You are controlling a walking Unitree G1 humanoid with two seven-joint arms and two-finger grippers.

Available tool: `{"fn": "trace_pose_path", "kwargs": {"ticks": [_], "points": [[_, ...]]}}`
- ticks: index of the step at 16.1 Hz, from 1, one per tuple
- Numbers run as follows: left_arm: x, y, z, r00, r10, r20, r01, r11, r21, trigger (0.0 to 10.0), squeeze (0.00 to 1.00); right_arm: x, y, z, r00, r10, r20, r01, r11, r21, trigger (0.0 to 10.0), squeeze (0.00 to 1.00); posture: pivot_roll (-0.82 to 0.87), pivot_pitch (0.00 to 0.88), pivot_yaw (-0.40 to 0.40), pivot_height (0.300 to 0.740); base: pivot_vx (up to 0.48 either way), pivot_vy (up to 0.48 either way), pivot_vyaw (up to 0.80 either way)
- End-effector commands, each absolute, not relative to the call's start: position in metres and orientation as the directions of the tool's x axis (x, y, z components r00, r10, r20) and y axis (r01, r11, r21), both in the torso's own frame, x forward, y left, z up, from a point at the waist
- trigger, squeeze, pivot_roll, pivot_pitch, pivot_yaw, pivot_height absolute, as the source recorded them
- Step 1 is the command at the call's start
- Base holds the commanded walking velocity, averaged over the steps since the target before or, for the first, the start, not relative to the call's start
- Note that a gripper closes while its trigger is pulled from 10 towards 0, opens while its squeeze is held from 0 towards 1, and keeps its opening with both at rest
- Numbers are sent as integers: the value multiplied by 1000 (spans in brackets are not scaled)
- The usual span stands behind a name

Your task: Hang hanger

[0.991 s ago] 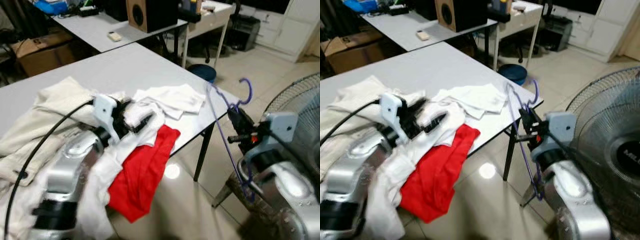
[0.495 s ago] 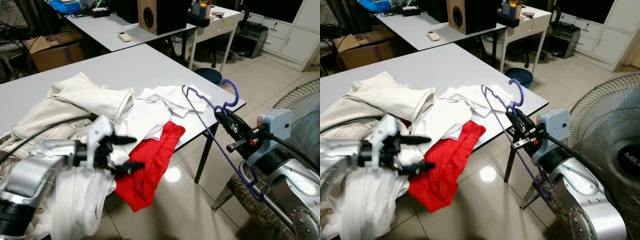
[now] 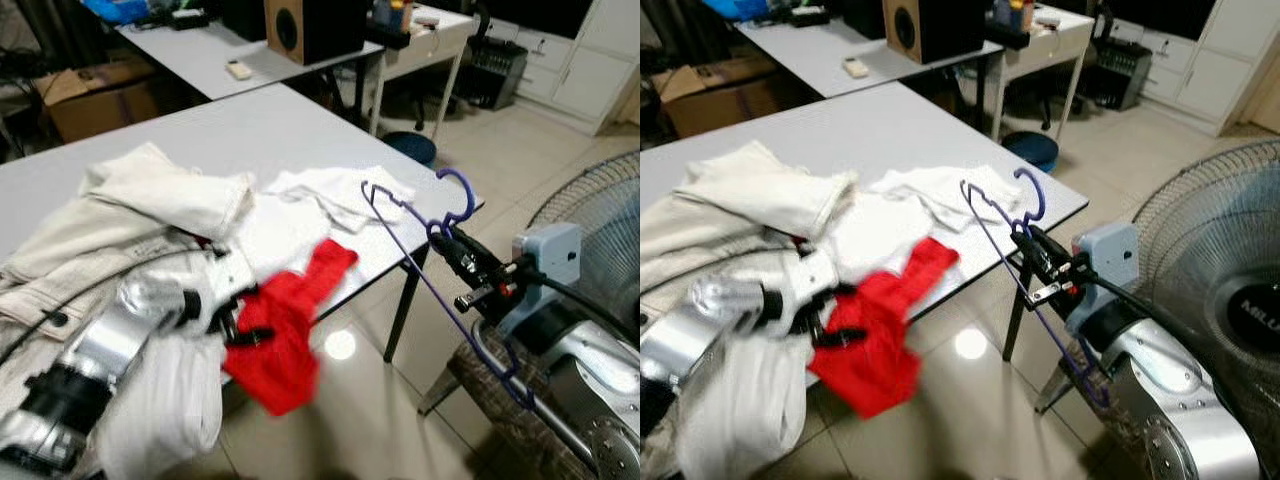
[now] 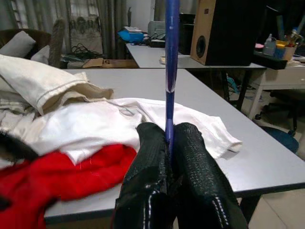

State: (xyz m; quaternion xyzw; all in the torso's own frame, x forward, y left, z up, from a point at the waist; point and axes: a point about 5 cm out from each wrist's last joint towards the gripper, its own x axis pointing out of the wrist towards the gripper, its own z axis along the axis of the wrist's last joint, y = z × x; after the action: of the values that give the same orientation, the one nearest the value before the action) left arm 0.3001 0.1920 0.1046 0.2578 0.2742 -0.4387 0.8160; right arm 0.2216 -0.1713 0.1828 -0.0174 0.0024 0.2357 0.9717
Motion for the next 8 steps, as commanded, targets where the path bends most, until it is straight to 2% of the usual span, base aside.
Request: {"fn": "trace_pose_path", "kwargs": {"ticks": [1,2,6,8], "points": [[308,211,99,547,-439,-713,795,539,278,10000,0,222,-175,187,894,447,1,-447,893,-51,10000,0,-193,0,9,740,0,0,0],[318,216,102,604,-386,-698,757,553,349,10000,0,223,-176,187,897,442,0,-441,896,-56,10000,0,-193,0,6,740,0,0,0],[344,220,108,749,-281,-600,640,543,544,10000,0,227,-180,187,905,425,-1,-424,903,-71,10000,0,-194,0,0,740,0,0,0],[353,210,120,812,-335,-478,576,592,564,10000,0,227,-181,187,909,416,-3,-415,907,-74,10000,0,-196,0,-1,740,0,0,0]]}}
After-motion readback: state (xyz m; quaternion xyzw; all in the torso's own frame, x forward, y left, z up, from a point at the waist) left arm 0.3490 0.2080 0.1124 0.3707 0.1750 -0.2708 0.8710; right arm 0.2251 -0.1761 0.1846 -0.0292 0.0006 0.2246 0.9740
